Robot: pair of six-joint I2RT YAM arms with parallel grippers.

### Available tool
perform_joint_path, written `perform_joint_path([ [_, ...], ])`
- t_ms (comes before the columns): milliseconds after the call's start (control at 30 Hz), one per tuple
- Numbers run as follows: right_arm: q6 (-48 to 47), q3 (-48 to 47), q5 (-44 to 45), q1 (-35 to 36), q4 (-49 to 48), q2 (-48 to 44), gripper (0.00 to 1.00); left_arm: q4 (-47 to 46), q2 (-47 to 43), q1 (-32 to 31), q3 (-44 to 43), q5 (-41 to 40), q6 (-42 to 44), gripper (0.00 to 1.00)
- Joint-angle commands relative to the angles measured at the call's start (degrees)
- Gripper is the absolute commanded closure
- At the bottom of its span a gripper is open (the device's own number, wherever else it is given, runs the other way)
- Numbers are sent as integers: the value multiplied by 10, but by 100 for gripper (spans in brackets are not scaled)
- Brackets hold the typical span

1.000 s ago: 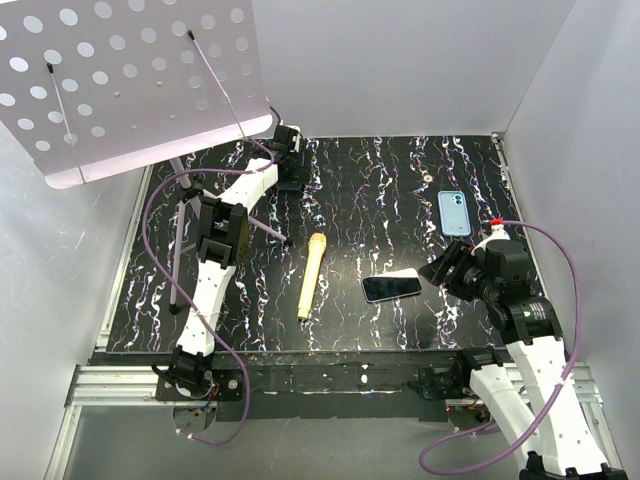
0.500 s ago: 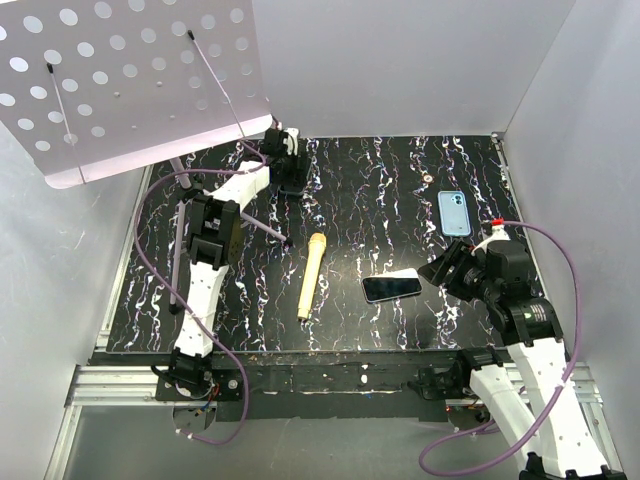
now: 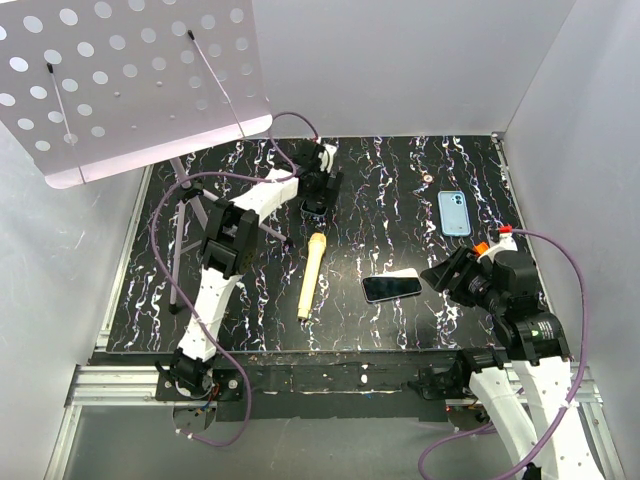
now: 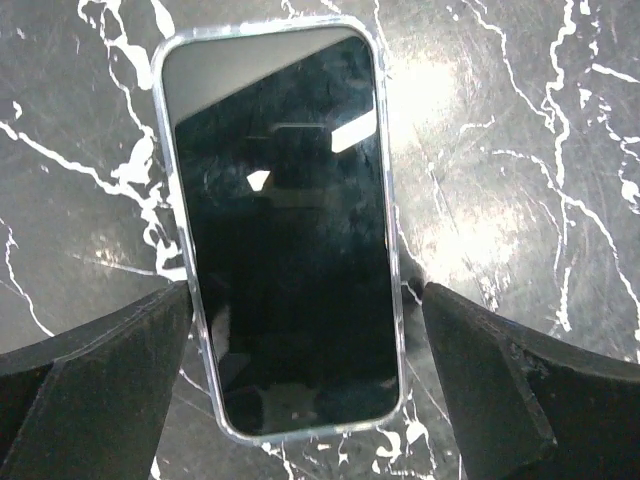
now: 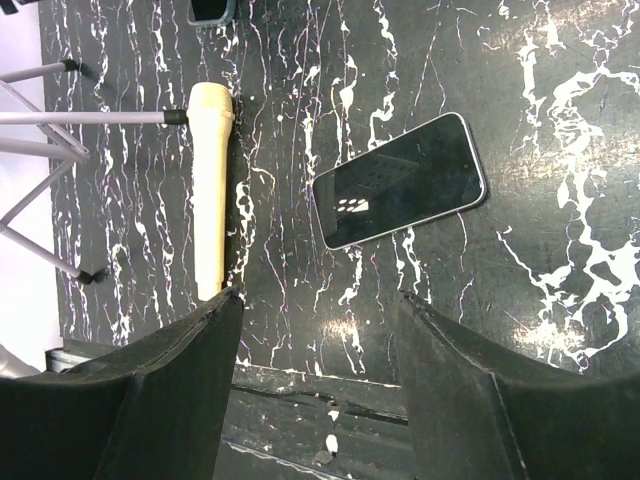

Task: Take the phone out of the phone case
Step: Adjust the phone at the center of the board, then pick up the phone at the center of the board.

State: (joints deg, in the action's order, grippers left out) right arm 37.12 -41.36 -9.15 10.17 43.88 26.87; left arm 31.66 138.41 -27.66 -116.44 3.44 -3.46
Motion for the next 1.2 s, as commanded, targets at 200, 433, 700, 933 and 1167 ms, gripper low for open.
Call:
perform_joint_path([
  [200, 6, -19, 9, -2, 16, -16, 32, 88, 99, -24, -112, -66, 52, 16],
  [433, 9, -24, 6, -2, 24, -15, 32, 85, 71, -25, -118, -47, 64, 76],
  [700, 18, -20, -3, -1, 16, -3, 33, 85, 3, -25, -160, 41, 43, 100],
  [933, 21, -21, -5, -1, 18, -2, 33, 57, -69, -27, -114, 89, -22, 100],
  [1167, 27, -22, -14, -2, 19, 9, 32, 24, -142, -47, -34, 109, -27, 100],
])
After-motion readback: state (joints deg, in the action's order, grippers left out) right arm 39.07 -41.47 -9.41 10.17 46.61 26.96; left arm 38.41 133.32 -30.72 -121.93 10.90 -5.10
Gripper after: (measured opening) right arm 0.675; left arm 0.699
